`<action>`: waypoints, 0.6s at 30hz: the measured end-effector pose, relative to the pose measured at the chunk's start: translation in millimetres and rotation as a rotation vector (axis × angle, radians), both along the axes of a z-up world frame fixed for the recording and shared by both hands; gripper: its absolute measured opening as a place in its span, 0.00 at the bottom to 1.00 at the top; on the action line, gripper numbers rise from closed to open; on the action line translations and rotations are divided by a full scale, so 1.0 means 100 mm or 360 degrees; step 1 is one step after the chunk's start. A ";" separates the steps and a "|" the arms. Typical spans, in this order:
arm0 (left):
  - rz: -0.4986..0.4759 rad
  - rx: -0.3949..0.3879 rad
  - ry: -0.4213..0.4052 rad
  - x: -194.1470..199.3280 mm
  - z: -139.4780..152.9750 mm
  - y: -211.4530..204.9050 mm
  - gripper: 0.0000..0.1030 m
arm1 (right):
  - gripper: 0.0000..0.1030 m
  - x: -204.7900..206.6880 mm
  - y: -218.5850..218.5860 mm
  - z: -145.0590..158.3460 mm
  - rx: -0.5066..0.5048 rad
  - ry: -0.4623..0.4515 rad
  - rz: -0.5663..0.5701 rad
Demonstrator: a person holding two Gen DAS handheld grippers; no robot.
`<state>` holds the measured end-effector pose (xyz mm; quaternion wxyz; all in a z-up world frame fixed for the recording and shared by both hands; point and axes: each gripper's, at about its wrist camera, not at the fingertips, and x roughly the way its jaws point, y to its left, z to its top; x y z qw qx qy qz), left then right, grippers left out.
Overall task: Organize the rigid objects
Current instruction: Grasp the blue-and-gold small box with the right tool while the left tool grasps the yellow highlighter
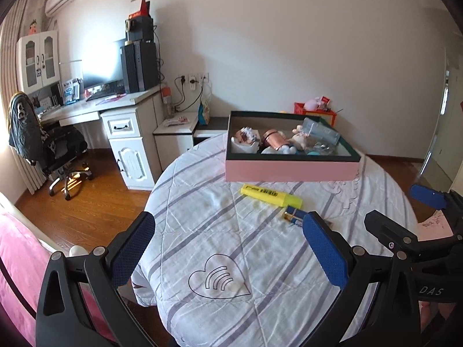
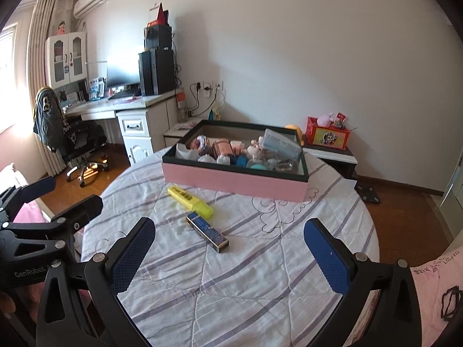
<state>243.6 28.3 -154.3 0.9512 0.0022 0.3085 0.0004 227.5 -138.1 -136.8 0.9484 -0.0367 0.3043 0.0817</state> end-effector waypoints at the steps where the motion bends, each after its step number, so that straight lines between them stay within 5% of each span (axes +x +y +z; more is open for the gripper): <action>1: 0.0012 0.0005 0.0029 0.06 -0.06 0.04 1.00 | 1.00 0.08 0.02 -0.09 -0.0008 0.0036 0.0011; 14: 0.0073 -0.0058 0.0254 0.58 -0.56 0.26 1.00 | 0.99 1.09 0.36 -0.90 -0.0208 0.0408 0.0190; 18: 0.0043 -0.0084 0.0283 0.65 -0.59 0.20 1.00 | 0.74 1.13 0.37 -1.01 -0.0169 0.0475 0.0315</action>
